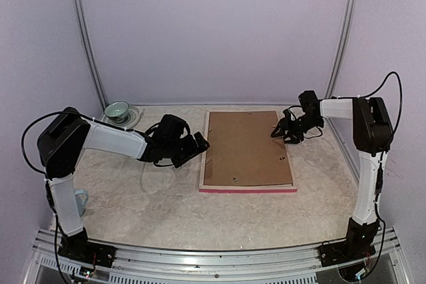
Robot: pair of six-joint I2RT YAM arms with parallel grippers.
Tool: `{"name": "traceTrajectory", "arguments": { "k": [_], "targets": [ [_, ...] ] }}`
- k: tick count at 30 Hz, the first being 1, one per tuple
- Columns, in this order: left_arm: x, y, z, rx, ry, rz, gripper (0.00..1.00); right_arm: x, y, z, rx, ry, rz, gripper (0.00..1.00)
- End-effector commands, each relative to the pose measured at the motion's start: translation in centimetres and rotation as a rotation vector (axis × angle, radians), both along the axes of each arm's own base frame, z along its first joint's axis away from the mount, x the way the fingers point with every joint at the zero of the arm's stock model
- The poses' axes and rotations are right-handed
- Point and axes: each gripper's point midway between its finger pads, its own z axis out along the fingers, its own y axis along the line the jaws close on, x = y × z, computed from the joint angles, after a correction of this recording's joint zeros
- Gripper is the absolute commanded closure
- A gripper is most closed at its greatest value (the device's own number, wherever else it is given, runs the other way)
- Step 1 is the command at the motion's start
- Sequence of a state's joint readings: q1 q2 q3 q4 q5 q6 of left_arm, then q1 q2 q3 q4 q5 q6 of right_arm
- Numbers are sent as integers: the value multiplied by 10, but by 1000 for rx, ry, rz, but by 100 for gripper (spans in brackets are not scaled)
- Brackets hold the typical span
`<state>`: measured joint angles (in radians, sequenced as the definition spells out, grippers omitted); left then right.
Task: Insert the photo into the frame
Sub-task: Place the backboard on the frame body, then press the fastener onto the backboard.
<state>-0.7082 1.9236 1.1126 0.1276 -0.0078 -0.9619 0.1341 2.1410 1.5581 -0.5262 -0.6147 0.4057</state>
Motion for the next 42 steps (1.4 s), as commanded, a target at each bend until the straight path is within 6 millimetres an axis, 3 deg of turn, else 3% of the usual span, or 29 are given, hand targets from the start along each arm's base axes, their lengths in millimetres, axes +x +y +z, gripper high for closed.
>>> {"name": "traceTrajectory", "arguments": {
  "k": [1,9,13,14,15,16,20,23,28,31,36,42],
  "targets": [
    [2,-3,6,-17,-17,-3,1,-2,8,17,-85,-42,54,44],
    [0,-4,9,-25,-11,-19,1,5,-14,27,-230,-79,21,35],
    [3,-3,10,-25,-15,-15,1,8,-31,38,-326,-116,-13,25],
    [4,-3,11,-26,-18,-16,1,8,-34,42,-349,-130,-24,18],
    [5,-3,13,-26,-23,-17,1,9,-40,49,-386,-150,-40,5],
    [8,-3,15,-24,-30,-18,1,9,-46,54,-435,-172,-57,1],
    [28,-1,36,15,-112,2,1,11,-64,91,-652,-300,-136,1],
    [47,3,60,43,-197,19,1,9,-58,114,-611,-390,-151,1],
    [77,19,88,143,-316,63,1,0,-57,108,-527,-407,-145,1],
    [85,19,88,182,-304,24,1,-7,-47,111,-494,-437,-126,1],
    [57,16,52,290,-226,-47,1,-19,-38,94,-510,-423,-86,1],
    [25,4,31,342,-178,-120,1,-29,-19,64,-576,-402,-26,1]
  ]
}}
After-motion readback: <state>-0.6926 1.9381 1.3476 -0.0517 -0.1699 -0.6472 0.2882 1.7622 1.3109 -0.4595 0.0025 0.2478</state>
